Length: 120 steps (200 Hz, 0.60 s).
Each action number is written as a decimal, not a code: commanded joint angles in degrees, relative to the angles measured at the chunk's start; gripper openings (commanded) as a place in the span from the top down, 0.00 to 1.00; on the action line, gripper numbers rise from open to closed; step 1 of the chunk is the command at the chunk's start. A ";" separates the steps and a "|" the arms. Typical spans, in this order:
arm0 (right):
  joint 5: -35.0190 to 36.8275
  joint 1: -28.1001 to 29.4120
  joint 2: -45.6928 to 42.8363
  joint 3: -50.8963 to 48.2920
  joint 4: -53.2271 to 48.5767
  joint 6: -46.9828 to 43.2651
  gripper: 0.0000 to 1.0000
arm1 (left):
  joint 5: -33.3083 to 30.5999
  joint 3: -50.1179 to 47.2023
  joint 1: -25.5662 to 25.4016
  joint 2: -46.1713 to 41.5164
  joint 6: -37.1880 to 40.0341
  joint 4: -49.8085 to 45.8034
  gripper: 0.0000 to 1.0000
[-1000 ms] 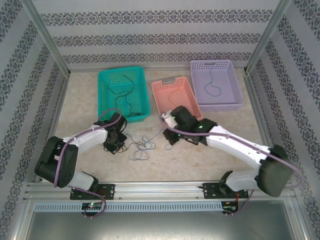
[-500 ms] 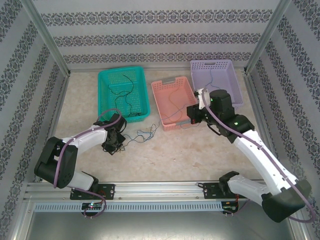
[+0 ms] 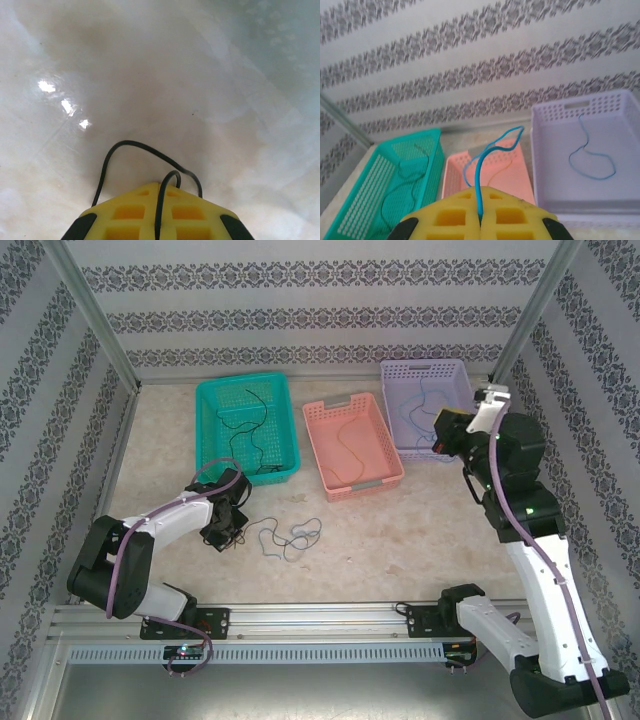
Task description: Untangle the cables
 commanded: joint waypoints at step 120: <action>-13.61 7.94 4.12 -3.75 6.38 4.03 1.00 | 6.66 21.97 0.71 -11.08 -4.54 -7.37 0.31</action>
